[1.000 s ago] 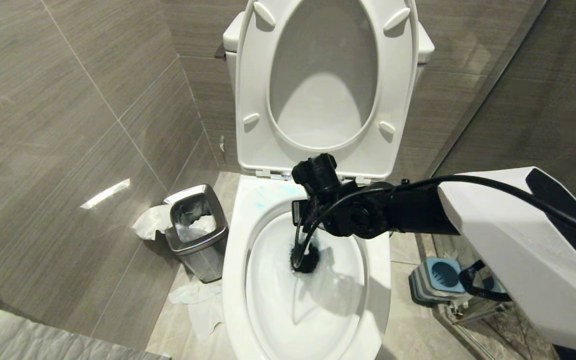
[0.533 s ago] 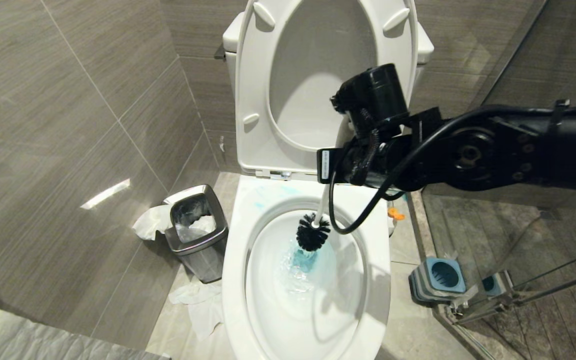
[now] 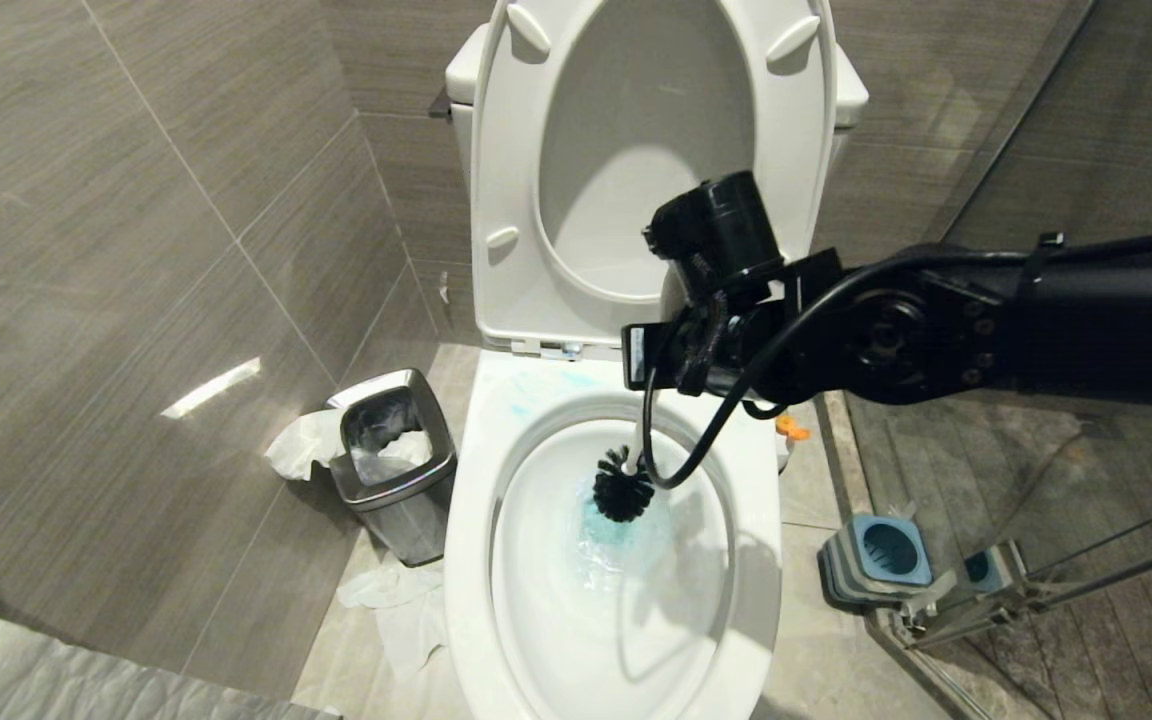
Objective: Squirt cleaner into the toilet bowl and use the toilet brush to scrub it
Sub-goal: Scrub the toilet bowl
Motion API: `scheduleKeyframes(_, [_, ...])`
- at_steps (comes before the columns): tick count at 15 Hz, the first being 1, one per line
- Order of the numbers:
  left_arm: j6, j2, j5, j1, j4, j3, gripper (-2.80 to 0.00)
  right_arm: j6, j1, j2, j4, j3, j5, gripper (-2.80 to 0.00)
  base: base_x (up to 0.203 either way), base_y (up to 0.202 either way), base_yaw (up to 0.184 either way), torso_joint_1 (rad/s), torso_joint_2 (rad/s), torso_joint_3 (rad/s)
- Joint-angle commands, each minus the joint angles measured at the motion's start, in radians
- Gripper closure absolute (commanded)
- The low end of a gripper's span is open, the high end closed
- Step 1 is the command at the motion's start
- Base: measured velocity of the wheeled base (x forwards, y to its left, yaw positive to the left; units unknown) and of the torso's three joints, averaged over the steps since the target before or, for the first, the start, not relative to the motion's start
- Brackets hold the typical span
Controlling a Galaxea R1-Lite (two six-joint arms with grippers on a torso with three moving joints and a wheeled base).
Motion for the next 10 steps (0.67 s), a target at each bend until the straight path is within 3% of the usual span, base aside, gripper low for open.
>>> scheduleKeyframes(1, [-0.001,0.002,0.000,0.000,0.000,0.000,0.00,0.000,0.000,0.127,-0.037,-0.005,-0.003,0.00,0.000,0.000,0.000,0.000,0.00,0.000])
scheduleKeyframes(6, [-0.001,0.002,0.000,0.000,0.000,0.000,0.00,-0.007,-0.003,0.231,-0.100,-0.010,-0.003,0.00,0.000,0.000,0.000,0.000,0.00,0.000])
scheduleKeyframes(10, [-0.001,0.002,0.000,0.000,0.000,0.000,0.00,-0.010,0.010,0.109,-0.092,0.014,-0.001,0.00,0.000,0.000,0.000,0.000,0.00,0.000])
